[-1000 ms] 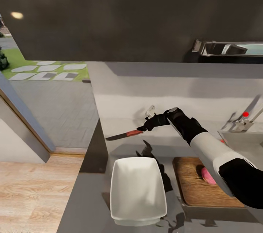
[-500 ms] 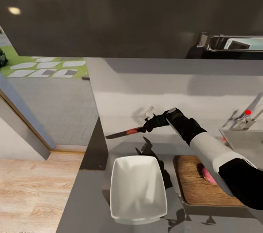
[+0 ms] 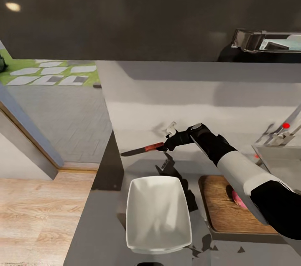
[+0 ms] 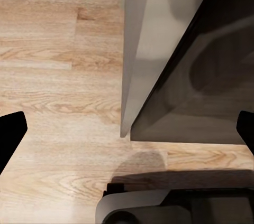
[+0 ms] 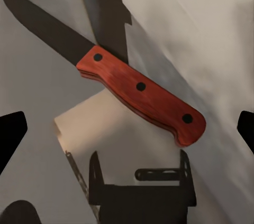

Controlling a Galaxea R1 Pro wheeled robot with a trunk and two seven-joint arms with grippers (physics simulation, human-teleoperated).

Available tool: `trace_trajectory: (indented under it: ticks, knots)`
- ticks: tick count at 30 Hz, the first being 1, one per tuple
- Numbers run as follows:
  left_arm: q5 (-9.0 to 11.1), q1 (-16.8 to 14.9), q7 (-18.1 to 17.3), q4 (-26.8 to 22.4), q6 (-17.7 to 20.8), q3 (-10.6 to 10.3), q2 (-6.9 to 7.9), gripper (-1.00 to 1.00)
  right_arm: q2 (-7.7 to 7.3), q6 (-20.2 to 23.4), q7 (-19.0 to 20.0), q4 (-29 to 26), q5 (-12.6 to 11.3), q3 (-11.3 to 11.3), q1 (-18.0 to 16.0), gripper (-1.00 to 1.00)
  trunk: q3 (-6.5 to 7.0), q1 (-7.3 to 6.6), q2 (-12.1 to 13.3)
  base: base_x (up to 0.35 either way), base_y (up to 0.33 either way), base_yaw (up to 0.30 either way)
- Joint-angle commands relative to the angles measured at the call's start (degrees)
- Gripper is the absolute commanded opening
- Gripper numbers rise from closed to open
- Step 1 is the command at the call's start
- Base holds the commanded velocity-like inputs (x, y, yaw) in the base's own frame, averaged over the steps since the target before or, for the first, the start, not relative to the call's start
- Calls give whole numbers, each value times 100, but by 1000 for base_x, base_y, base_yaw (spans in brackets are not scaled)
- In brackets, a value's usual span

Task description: In the kitchen, take the Vidalia onion out of the sink, dice it on the chopping board with the paring knife, put the diced onion into the bowl on the countertop, then place both the paring knife and the chopping board into the sink.

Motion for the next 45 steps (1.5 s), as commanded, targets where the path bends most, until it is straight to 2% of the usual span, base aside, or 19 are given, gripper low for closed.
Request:
trace_trajectory:
  ticks: [1, 7, 11, 14, 18, 19, 22, 28, 32, 37, 40, 41, 45]
  knots:
    - [89, -227, -21, -3, 7, 15, -1, 100, -6, 14, 21, -12, 26, 10, -4, 100, -17, 4, -11, 0, 0, 0]
    - [89, -227, -24, -15, 7, 15, -1, 100, -4, -85, 178, -14, 38, -5, -4, 100, -29, 4, -11, 0, 0, 0]
    - [89, -227, -23, -18, 7, 15, -1, 100, 106, 48, 140, -25, 53, -12, -30, 100, -29, 4, -11, 0, 0, 0]
    - [91, -227, -23, -17, 7, 15, 0, 100, 287, 444, -58, -22, 59, -14, -184, 100, -30, 4, -11, 0, 0, 0]
    - [89, -227, -24, -13, 7, 15, -1, 100, 520, 675, -214, -5, 60, -14, -505, 100, -30, 4, -11, 0, 0, 0]
    - [89, -227, -25, -16, 7, 15, -1, 100, 700, 736, -269, 18, 87, -11, -645, 100, -30, 4, -11, 0, 0, 0]
    - [89, -227, -25, -18, 6, 15, -1, 100, 790, 757, -282, 49, 223, -13, -708, 100, -30, 4, -11, 0, 0, 0]
    - [89, -227, -24, -17, 6, 15, 2, 100, 799, 694, -185, 79, 286, 7, -722, 100, -30, 4, -11, 0, 0, 0]
    - [89, -227, -25, -17, 7, 15, 0, 100, 748, 297, 316, 82, 379, 58, -717, 100, -30, 4, -11, 0, 0, 0]
    - [89, -227, -24, -15, 7, 15, -1, 100, 699, 189, 553, 91, 532, 70, -717, 100, -30, 4, -11, 0, 0, 0]
    - [89, -227, -25, -17, 7, 15, 1, 100, 567, 169, 713, 92, 567, 73, -716, 100, -41, 4, -11, 0, 0, 0]
    - [89, -227, -25, -18, 7, 15, 2, 100, 473, 159, 872, 107, 576, 73, -716, 100, -49, 4, -11, 0, 0, 0]
    - [89, -227, -25, -16, 7, 15, 0, 100, 357, 144, 954, 117, 579, 74, -716, 100, -84, 4, -11, 0, 0, 0]
